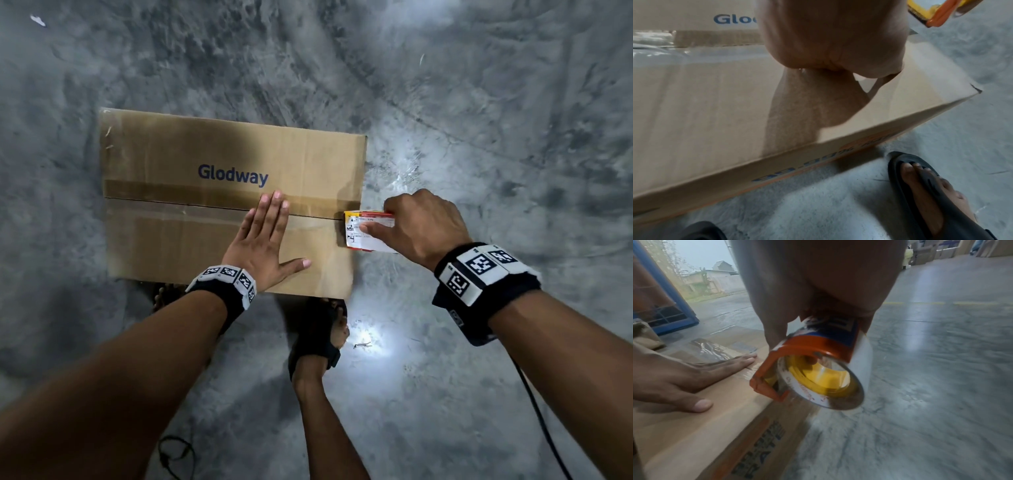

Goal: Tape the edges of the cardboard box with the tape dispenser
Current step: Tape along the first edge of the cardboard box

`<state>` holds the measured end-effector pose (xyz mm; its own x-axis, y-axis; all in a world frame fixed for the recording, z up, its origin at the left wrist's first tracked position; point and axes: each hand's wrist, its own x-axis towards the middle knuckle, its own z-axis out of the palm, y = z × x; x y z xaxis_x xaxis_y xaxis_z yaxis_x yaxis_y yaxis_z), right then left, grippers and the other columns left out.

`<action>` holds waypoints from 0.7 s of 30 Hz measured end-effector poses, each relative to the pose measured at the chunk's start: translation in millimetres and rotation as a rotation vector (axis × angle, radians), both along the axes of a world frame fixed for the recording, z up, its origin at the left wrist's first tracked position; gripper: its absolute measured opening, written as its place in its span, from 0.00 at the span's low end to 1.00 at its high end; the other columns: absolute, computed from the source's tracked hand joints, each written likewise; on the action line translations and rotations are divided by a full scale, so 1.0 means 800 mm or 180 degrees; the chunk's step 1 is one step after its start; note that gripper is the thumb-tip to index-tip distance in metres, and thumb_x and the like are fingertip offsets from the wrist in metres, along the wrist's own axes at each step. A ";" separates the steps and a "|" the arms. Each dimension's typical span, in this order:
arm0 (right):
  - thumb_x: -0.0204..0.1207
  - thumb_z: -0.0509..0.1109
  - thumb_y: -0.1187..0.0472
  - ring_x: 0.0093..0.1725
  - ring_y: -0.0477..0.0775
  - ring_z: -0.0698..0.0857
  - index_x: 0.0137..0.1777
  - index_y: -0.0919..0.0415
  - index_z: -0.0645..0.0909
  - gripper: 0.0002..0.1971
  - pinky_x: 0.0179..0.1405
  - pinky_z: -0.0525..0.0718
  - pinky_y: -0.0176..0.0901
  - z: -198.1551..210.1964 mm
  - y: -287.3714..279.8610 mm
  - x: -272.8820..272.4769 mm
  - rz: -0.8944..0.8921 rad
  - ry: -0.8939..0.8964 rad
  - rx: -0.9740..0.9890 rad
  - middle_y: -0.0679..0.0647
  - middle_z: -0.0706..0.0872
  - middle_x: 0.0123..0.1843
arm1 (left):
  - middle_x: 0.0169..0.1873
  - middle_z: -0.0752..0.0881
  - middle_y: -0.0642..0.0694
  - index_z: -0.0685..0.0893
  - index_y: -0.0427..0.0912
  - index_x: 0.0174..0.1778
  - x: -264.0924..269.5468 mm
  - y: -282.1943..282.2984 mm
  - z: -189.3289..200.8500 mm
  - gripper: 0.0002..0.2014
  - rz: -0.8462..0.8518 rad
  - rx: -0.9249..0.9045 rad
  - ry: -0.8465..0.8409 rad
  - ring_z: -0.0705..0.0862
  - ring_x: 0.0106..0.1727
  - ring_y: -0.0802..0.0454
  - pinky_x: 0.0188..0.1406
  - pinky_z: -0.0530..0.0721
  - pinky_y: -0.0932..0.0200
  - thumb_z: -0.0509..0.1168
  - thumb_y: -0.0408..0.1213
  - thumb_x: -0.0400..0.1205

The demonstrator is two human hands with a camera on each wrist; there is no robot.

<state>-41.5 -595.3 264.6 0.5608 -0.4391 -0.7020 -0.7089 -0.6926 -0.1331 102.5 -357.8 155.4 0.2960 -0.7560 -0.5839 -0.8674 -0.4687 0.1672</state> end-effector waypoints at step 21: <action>0.84 0.65 0.45 0.61 0.68 0.85 0.62 0.62 0.84 0.21 0.54 0.79 0.53 -0.060 -0.004 0.019 0.0059 0.0194 -0.0285 0.64 0.86 0.60 | 0.81 0.22 0.43 0.25 0.40 0.82 0.005 -0.002 -0.002 0.56 0.0042 0.0159 0.0253 0.22 0.82 0.46 0.84 0.34 0.45 0.44 0.78 0.76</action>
